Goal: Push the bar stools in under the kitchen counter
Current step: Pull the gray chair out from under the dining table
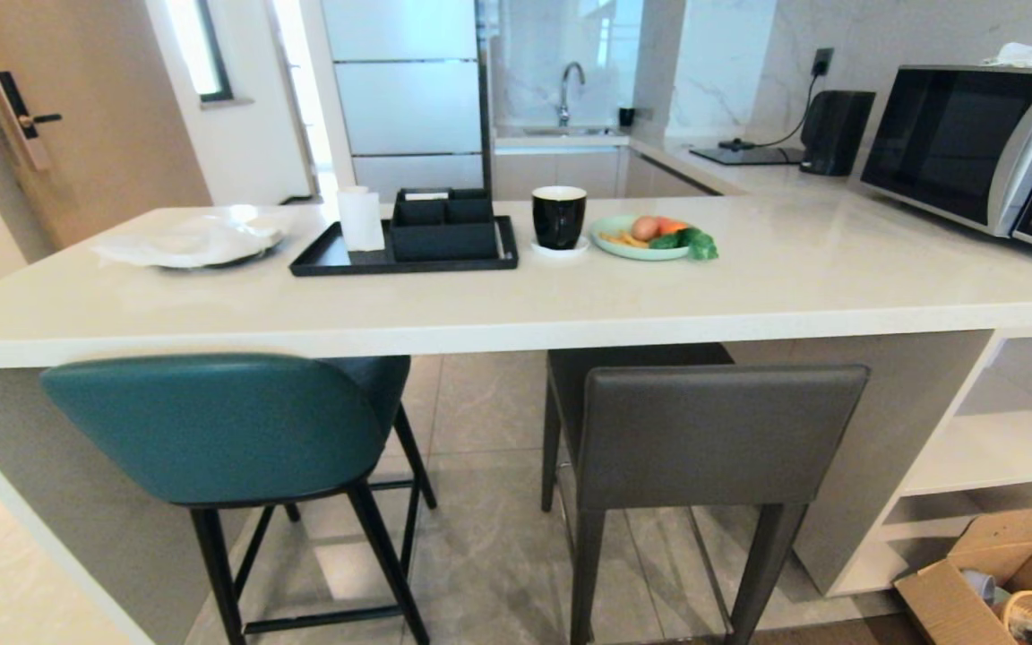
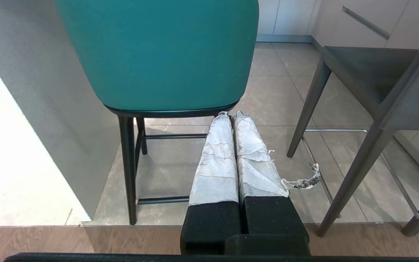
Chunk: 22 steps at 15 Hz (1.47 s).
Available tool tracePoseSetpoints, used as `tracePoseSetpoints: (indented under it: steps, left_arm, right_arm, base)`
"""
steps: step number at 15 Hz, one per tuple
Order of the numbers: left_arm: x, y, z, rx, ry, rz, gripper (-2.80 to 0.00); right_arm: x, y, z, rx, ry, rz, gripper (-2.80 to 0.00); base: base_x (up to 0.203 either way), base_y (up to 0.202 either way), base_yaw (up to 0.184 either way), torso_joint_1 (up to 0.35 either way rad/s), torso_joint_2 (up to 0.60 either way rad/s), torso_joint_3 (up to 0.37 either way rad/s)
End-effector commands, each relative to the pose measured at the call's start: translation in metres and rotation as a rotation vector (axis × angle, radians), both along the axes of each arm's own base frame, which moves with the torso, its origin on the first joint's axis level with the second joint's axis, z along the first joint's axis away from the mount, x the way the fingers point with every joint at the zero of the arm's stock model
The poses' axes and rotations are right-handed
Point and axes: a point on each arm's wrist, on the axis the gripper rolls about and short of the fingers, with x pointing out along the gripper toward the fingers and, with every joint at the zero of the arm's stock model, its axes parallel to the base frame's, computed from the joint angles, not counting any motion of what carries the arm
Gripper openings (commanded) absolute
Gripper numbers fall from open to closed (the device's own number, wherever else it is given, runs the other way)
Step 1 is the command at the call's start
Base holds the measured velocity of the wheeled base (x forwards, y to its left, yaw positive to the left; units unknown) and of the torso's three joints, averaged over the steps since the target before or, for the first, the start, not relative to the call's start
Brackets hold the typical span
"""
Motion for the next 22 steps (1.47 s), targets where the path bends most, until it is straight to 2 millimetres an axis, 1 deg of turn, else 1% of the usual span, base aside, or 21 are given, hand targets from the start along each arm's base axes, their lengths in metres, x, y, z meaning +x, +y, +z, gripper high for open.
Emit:
tracePoseSetpoints:
  steps: [1, 13, 15, 22]
  left_arm:
    - [0.0002, 0.0, -0.0003, 0.0, 0.002, -0.001, -2.8]
    - [0.0002, -0.0001, -0.0004, 0.003, 0.003, -0.003, -2.8]
    - [0.0002, -0.0001, -0.0004, 0.001, 0.003, -0.003, -2.8]
    - [0.0002, -0.0001, -0.0004, 0.003, 0.003, -0.003, -2.8]
  right_arm:
    - [0.0002, 0.0, -0.0003, 0.004, 0.002, -0.002, -2.8]
    - [0.0002, 0.0, -0.0003, 0.004, 0.002, -0.002, -2.8]
    - [0.0001, 0.0, -0.0003, 0.004, 0.0, -0.002, -2.8]
    - [0.0002, 0.0, -0.0003, 0.004, 0.002, -0.002, -2.8]
  base:
    - [0.0, 0.0, 0.0, 0.0, 0.0, 0.0]
    - [0.0, 0.0, 0.0, 0.0, 0.0, 0.0]
    - [0.002, -0.137, 0.008, 0.004, 0.0, 0.002]
    - [0.0, -0.196, 0.002, 0.003, 0.0, 0.003]
